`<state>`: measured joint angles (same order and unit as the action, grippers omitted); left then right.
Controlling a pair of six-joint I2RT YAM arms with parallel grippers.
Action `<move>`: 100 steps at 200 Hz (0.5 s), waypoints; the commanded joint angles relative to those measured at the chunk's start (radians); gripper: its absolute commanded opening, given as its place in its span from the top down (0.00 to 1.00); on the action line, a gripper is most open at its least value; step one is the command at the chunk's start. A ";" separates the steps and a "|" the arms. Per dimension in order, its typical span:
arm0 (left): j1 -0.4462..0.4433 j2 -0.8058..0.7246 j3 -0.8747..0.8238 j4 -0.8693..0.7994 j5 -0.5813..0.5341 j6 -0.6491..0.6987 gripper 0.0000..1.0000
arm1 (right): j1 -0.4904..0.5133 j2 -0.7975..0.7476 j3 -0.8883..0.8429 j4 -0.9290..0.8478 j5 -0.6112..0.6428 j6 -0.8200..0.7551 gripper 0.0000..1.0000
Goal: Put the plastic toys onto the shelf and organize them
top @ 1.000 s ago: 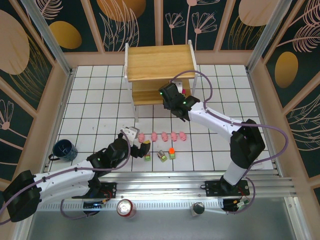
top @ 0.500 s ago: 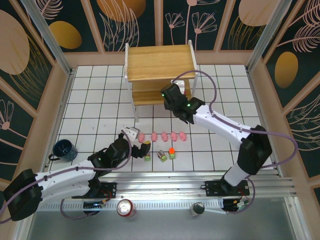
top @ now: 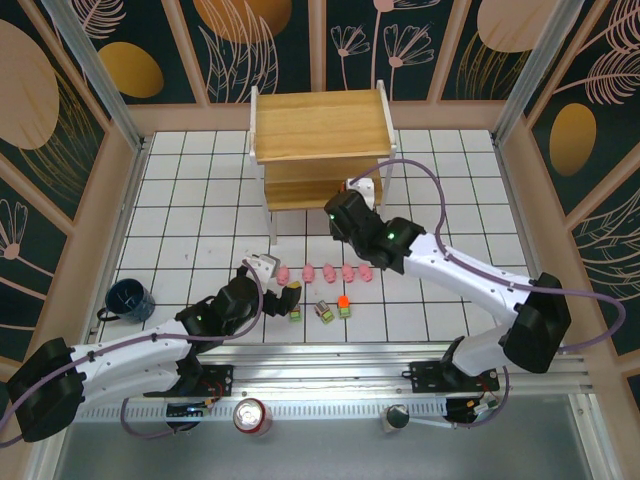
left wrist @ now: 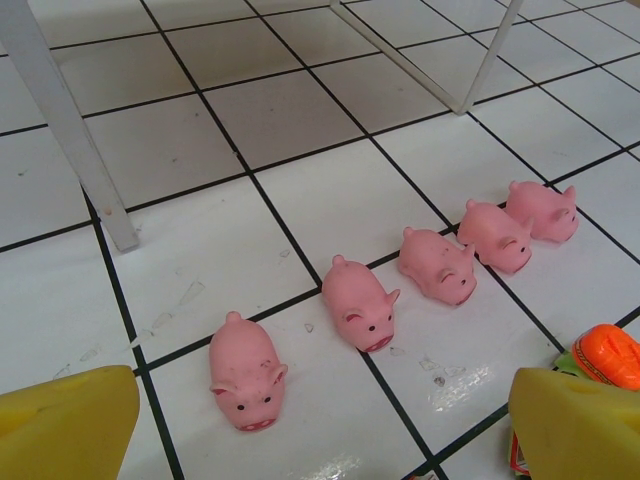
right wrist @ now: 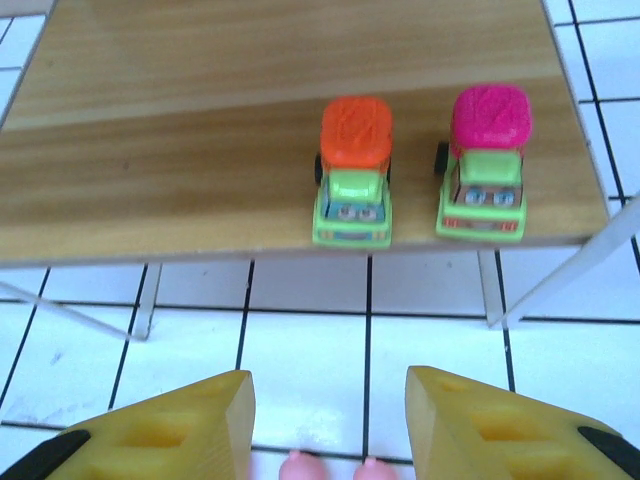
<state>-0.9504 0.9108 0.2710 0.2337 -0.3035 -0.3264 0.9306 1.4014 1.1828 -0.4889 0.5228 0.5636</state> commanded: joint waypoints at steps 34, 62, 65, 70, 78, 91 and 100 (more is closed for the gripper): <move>-0.007 -0.004 0.028 -0.041 -0.033 -0.031 0.05 | 0.079 -0.056 -0.117 -0.062 -0.010 0.091 0.56; -0.006 -0.013 0.028 -0.062 -0.033 -0.046 0.05 | 0.122 -0.074 -0.173 -0.073 -0.027 0.129 0.56; -0.007 -0.013 0.028 -0.063 -0.031 -0.049 0.04 | 0.127 -0.077 -0.179 -0.074 -0.029 0.133 0.56; -0.007 -0.009 0.030 -0.065 -0.028 -0.050 0.04 | 0.132 -0.080 -0.188 -0.074 -0.033 0.139 0.56; -0.007 0.003 0.034 -0.069 -0.018 -0.051 0.04 | 0.138 -0.082 -0.205 -0.072 -0.047 0.146 0.56; -0.006 0.037 0.049 -0.078 -0.007 -0.054 0.04 | 0.151 -0.081 -0.228 -0.063 -0.071 0.159 0.57; -0.007 0.062 0.059 -0.082 -0.001 -0.056 0.04 | 0.164 -0.073 -0.241 -0.060 -0.078 0.173 0.57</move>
<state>-0.9504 0.9245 0.2825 0.1818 -0.3191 -0.3611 1.0698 1.3422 0.9806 -0.5358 0.4709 0.6750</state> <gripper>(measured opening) 0.962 0.435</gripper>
